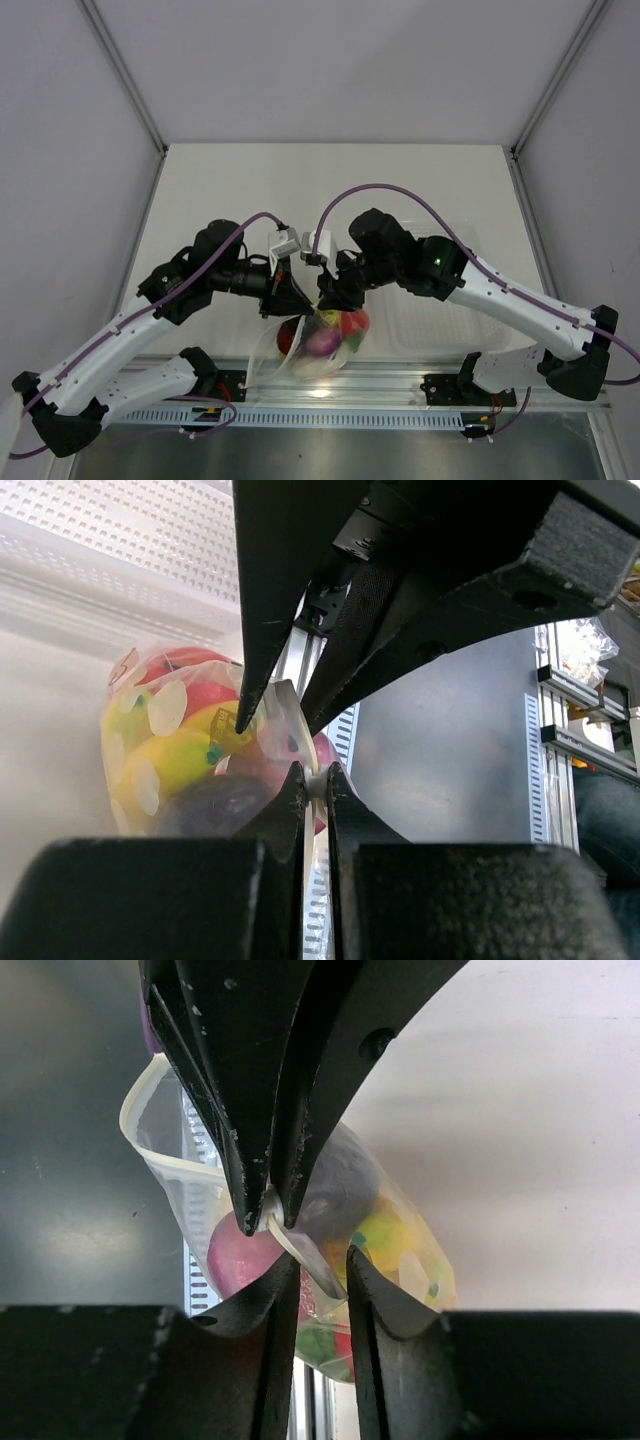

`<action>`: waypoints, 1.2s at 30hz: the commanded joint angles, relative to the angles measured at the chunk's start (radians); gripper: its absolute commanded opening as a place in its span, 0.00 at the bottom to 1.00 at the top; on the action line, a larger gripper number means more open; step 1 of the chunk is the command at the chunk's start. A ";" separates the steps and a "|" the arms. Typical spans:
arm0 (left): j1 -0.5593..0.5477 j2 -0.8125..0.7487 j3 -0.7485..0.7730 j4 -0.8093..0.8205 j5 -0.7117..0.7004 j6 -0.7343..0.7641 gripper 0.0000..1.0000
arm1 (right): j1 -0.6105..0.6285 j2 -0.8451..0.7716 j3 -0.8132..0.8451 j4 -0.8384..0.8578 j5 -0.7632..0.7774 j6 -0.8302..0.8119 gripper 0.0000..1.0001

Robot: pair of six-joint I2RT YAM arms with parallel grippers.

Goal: Place the food in the zip-top bag and seal the zipper
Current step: Zip the zipper food storage bag at the center of the board.

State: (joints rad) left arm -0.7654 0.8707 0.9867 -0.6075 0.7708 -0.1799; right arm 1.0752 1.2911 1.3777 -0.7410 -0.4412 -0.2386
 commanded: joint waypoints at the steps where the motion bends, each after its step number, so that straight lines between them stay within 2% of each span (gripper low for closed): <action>1: -0.008 0.014 0.040 0.014 0.047 0.008 0.01 | 0.002 0.022 0.064 0.015 -0.024 -0.027 0.27; 21: -0.008 0.042 0.046 0.017 0.050 0.000 0.01 | 0.042 0.089 0.103 -0.001 -0.111 -0.028 0.28; 23: -0.008 0.044 0.049 0.015 0.050 -0.001 0.00 | 0.043 0.094 0.101 0.002 -0.114 -0.027 0.26; 25: -0.008 0.040 0.046 0.017 0.048 -0.004 0.00 | 0.045 0.091 0.089 0.008 -0.123 -0.015 0.18; 27: -0.008 0.036 0.043 0.022 0.048 -0.007 0.00 | 0.045 0.077 0.067 0.051 -0.129 0.024 0.00; 29: -0.008 0.033 0.032 0.029 0.045 -0.012 0.01 | 0.046 0.065 0.025 0.112 -0.129 0.056 0.00; 32: -0.008 0.022 0.018 0.032 0.029 -0.016 0.00 | 0.052 0.016 -0.067 0.205 -0.044 0.136 0.00; 36: -0.008 -0.001 0.001 0.041 0.013 -0.015 0.01 | 0.058 -0.111 -0.235 0.434 0.073 0.252 0.00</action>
State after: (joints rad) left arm -0.7593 0.8776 0.9920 -0.6369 0.7742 -0.1780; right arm 1.1110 1.2343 1.2293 -0.5522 -0.4728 -0.0864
